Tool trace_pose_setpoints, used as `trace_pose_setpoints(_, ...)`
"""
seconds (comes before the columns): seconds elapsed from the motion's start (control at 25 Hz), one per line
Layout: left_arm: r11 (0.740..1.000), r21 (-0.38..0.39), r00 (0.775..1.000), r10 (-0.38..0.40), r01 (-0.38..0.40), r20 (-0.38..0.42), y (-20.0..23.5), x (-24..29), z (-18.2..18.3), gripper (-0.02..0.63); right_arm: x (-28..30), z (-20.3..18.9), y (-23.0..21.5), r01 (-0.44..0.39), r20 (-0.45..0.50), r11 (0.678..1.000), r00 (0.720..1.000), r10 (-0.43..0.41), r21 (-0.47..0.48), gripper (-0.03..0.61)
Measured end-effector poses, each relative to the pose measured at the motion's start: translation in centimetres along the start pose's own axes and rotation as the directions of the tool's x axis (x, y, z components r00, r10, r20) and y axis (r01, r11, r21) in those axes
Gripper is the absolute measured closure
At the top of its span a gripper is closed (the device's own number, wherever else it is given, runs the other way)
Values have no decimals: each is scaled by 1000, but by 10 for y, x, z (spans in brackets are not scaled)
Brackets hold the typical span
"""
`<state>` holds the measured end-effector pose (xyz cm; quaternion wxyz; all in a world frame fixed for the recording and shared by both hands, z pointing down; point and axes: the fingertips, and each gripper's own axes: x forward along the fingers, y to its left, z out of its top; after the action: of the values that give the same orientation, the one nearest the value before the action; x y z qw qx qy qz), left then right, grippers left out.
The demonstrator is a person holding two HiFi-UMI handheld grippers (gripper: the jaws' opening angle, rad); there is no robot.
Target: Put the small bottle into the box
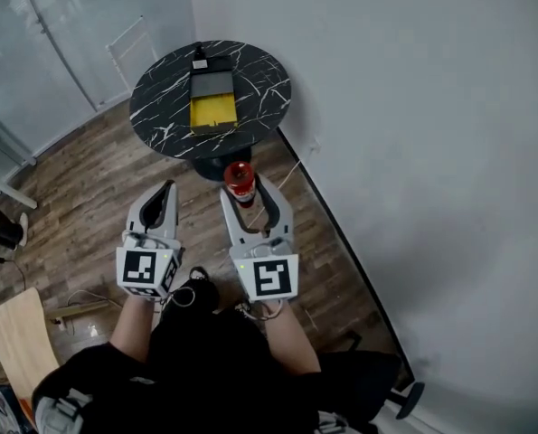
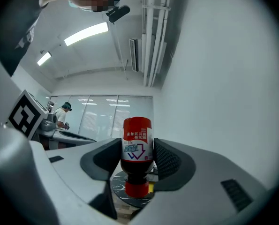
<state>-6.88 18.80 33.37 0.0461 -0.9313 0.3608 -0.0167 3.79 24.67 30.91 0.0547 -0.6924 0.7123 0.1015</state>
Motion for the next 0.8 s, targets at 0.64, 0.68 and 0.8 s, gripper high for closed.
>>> trace_pose_setpoints(0.64, 1000, -8, 999, -15, 14, -37, 32, 114, -28, 615, 83, -51, -62, 3, -63, 1000, 998, -4, -11, 373)
trace_pose_setpoints(0.68, 1000, -10, 999, -19, 19, -38, 37, 124, -28, 615, 93, -53, -66, 5, -69, 1000, 998, -6, -11, 373)
trace_pose_setpoints(0.8, 999, -17, 998, -31, 30, -48, 57, 152, -30, 615, 125, -59, -73, 11, -82, 1000, 997, -12, -15, 373)
